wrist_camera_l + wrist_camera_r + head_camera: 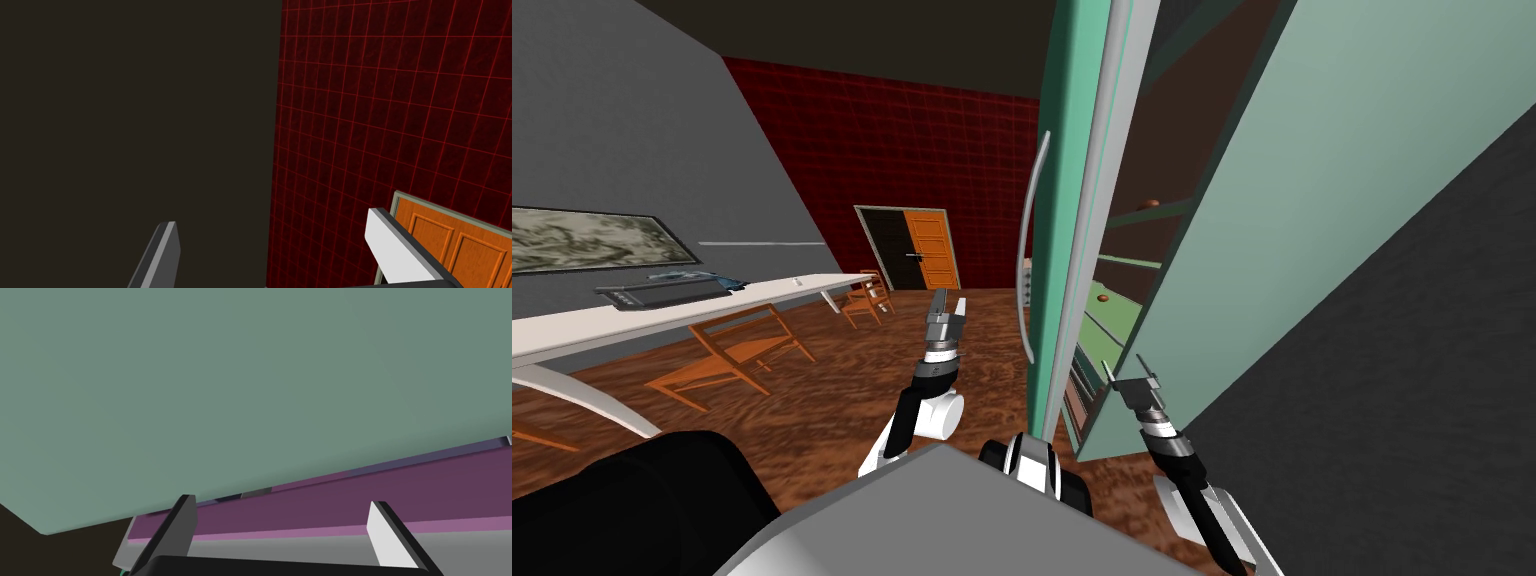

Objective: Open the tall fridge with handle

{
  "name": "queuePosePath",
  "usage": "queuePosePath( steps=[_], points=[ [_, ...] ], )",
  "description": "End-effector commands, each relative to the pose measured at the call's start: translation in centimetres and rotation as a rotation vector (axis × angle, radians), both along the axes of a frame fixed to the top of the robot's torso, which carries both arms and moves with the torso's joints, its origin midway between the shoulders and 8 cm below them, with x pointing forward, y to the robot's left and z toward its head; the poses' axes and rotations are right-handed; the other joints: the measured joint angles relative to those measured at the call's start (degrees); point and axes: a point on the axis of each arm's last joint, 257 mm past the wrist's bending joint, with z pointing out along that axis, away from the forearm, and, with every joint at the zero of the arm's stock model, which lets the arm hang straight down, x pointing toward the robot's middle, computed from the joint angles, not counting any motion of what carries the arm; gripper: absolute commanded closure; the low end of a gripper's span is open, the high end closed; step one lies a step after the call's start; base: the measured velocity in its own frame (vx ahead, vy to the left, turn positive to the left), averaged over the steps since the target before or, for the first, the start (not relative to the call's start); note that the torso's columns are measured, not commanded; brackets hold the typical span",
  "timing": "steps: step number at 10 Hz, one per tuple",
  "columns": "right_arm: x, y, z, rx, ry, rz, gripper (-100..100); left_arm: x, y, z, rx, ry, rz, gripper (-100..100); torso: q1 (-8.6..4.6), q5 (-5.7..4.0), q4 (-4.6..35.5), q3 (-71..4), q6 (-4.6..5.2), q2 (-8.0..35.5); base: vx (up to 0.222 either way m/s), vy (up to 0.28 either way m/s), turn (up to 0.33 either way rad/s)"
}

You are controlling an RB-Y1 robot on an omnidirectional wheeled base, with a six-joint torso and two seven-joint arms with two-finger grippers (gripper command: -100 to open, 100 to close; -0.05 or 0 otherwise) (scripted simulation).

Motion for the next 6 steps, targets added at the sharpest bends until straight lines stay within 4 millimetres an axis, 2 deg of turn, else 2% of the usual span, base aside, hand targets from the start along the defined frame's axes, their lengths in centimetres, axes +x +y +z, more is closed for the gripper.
queuePosePath(
  steps=[1,4,6],
  points=[
    [0.5,0.5,-1.0,-0.058,-0.001,-0.022,-100,0.0,0.0,0.0,0.0,0.0,0.0,0,0.08,0.01,-0.03,-0.03,-0.05,-0.05,-0.012,0.046,-0.011],
    [1.0,0.4,-1.9,-0.119,-0.008,-0.058,-100,0.0,0.0,0.0,0.0,0.0,0.0,0,0.21,0.01,-0.1,-0.11,-0.19,-0.2,-0.007,0.066,0.008],
    [1.4,0.6,-2.7,-0.162,-0.014,-0.089,-100,0.0,0.0,0.0,0.0,0.0,0.0,0,-0.43,-0.01,0.24,0.22,0.53,0.4,0.006,0.077,0.014]
  ],
)
